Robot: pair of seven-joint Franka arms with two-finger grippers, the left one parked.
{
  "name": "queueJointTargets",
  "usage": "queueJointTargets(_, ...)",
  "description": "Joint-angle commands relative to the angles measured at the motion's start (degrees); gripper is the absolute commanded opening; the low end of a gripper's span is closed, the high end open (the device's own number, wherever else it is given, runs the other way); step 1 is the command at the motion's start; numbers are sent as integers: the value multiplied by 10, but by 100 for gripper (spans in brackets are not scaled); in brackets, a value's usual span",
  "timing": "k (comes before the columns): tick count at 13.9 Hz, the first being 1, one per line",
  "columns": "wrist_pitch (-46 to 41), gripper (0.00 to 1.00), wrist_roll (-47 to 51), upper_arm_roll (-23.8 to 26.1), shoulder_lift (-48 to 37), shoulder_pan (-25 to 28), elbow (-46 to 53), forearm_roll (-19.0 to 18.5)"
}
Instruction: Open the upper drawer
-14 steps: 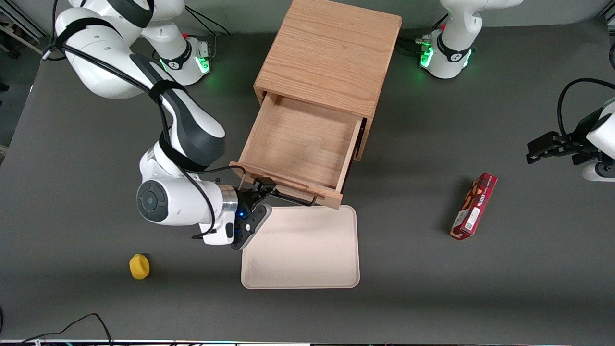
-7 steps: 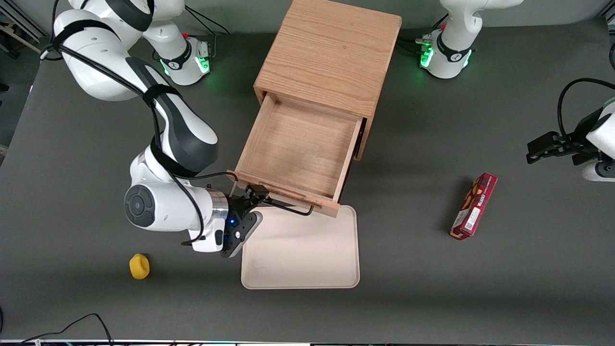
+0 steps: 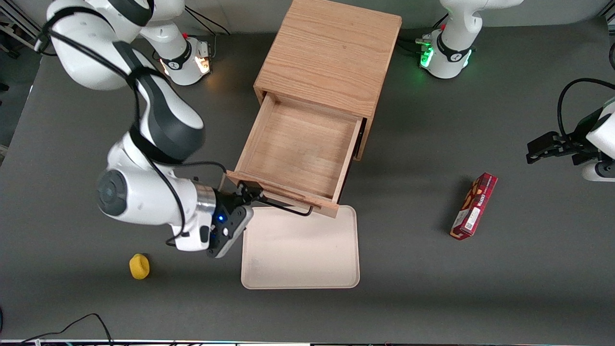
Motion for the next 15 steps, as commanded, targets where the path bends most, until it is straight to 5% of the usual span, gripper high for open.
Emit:
queueJointTargets(1,-40,100,42,-29,-94,16,-26,-28)
queueJointTargets(6,-183,100,222,-115,-287,23,-90,-23)
queueJointTargets(10,-353,100,236,-205,-392,22,-123,-15)
queueJointTargets(15,-253,100,312,-304,-563,19,-394,-13)
